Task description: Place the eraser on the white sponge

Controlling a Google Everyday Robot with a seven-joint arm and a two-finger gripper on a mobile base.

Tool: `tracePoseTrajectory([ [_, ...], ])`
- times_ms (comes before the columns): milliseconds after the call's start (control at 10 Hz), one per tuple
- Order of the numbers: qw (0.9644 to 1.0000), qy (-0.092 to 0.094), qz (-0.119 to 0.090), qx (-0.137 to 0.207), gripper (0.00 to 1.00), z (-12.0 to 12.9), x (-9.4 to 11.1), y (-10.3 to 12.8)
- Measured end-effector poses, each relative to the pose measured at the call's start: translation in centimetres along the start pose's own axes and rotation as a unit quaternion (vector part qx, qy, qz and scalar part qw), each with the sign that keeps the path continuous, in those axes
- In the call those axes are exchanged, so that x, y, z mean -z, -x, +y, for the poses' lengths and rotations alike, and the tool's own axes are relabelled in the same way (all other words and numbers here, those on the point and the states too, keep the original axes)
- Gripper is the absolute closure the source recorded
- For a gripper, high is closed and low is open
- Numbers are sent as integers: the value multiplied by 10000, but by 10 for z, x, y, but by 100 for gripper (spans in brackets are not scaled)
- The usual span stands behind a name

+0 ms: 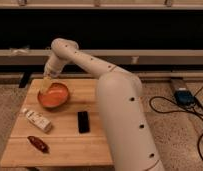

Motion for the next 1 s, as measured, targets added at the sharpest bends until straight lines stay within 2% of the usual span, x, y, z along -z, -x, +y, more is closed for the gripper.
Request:
tracePoseTrajectory([
  [100, 9995, 107, 220, 211, 20, 6, -2, 1],
  [200, 9969, 155, 517, 570, 20, 17, -3, 8],
  [300, 9932, 204, 794, 823, 20, 31, -3, 8],
  [400, 9870, 174, 1170, 1090, 20, 50, 1, 4],
  [700, 9755, 42, 1777, 1296, 20, 82, 14, -37],
  [1000, 9655, -174, 2185, 1407, 20, 97, 36, -91],
])
